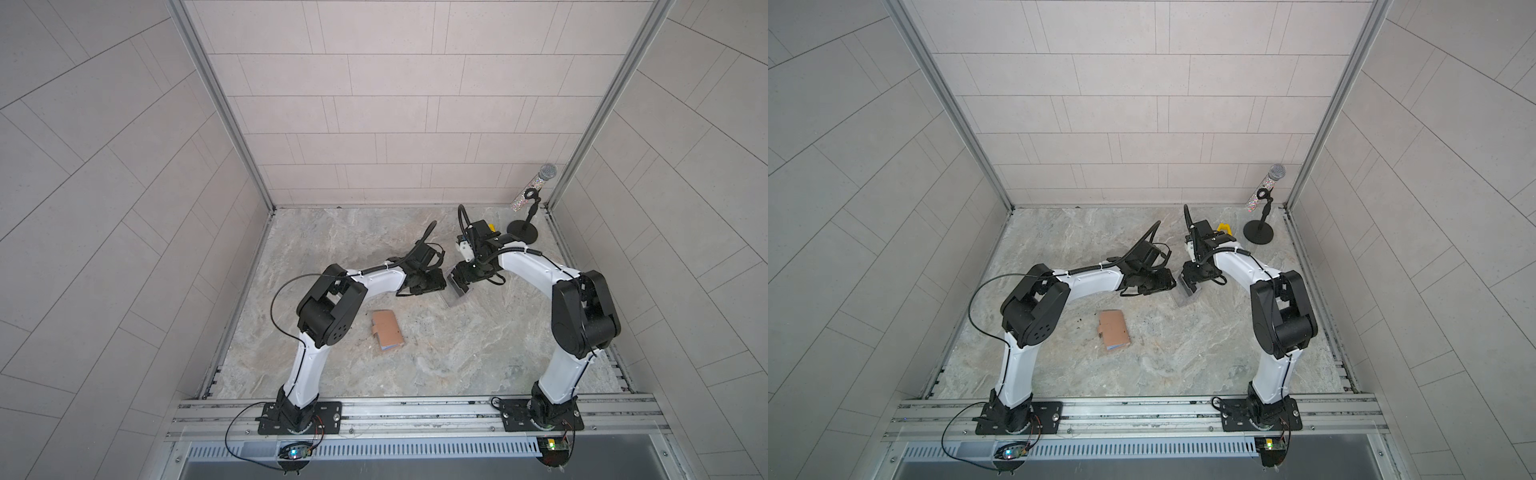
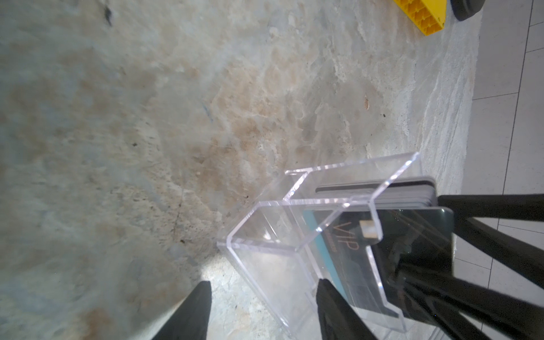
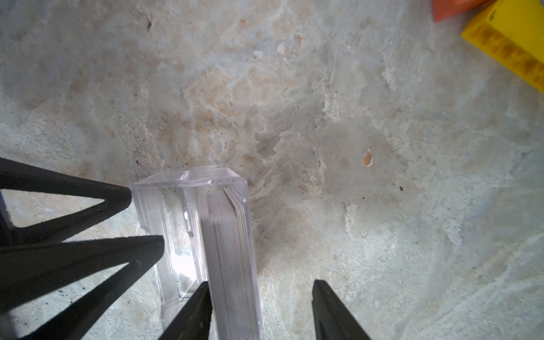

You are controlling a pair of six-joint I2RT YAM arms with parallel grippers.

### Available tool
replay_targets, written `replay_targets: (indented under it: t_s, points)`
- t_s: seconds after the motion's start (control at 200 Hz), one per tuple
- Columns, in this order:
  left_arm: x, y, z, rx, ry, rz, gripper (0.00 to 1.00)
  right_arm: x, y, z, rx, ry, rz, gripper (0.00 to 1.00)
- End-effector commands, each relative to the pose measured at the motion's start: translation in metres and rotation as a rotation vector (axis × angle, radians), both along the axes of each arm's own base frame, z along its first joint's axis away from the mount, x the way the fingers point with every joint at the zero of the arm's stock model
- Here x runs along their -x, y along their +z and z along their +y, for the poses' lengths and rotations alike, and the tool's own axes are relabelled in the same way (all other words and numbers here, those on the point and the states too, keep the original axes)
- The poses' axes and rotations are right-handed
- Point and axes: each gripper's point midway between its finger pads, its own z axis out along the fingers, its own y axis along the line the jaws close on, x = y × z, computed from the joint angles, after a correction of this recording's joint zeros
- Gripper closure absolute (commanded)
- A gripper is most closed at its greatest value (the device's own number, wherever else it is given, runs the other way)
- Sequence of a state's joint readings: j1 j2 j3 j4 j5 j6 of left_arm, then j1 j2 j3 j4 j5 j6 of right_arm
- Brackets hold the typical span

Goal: Insert credit cards into a card holder
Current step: Pick up the credit card from the storage box.

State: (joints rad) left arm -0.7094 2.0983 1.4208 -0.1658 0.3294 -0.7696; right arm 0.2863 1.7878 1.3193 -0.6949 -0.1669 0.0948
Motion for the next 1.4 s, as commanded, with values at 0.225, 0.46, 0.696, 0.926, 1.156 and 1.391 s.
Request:
replay_targets:
  t_s: [0.225, 0.46, 0.696, 0.926, 1.156, 1.391]
  points:
    - [0.011, -0.020, 0.016, -0.077, 0.011, 0.039, 0.40, 0.001, 0.013, -0.011, 0.065, 0.001, -0.018, 0.52]
    - [0.011, -0.021, 0.017, -0.077, 0.013, 0.040, 0.42, 0.002, 0.021, -0.008, 0.047, 0.009, -0.026, 0.57]
    - [0.012, -0.022, 0.017, -0.078, 0.014, 0.042, 0.42, 0.003, 0.024, -0.004, 0.035, 0.018, -0.024, 0.63]
    - [0.012, -0.023, 0.018, -0.080, 0.015, 0.042, 0.42, 0.005, 0.028, -0.001, 0.027, 0.028, -0.028, 0.67]
    - [0.013, -0.025, 0.019, -0.082, 0.017, 0.047, 0.42, 0.006, 0.029, 0.004, 0.017, 0.040, -0.020, 0.75]
    - [0.013, -0.026, 0.019, -0.080, 0.015, 0.049, 0.42, 0.008, 0.034, 0.010, 0.007, 0.055, -0.019, 0.85]
